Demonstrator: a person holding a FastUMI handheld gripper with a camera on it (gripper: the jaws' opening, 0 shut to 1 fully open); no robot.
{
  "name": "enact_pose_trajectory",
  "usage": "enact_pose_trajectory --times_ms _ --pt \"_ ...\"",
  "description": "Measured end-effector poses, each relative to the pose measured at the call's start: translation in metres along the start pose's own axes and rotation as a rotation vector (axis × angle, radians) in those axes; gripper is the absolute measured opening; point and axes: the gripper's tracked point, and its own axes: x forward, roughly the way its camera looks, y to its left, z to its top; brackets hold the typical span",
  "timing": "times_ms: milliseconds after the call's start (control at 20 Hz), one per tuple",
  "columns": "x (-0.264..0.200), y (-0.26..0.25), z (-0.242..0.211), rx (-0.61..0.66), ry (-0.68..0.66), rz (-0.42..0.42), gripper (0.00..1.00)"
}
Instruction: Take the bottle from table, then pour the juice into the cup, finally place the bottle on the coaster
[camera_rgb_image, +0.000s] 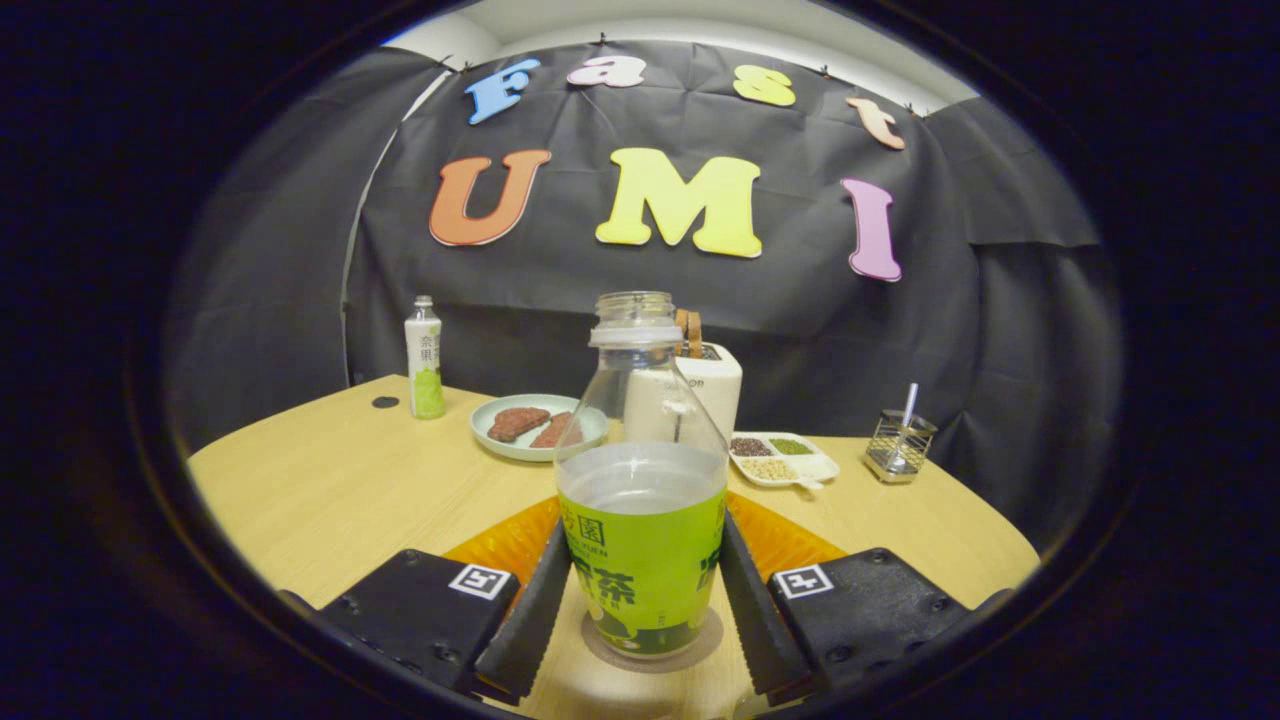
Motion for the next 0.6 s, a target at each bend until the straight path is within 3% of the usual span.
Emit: enact_pose_trajectory --times_ms 150,600 --pt "0.0024 -0.0047 -0.0058 -0.001 0.021 -0.018 0.81" --pt "0.0049 -0.001 -0.0068 0.061 0.001 0.033 0.84"
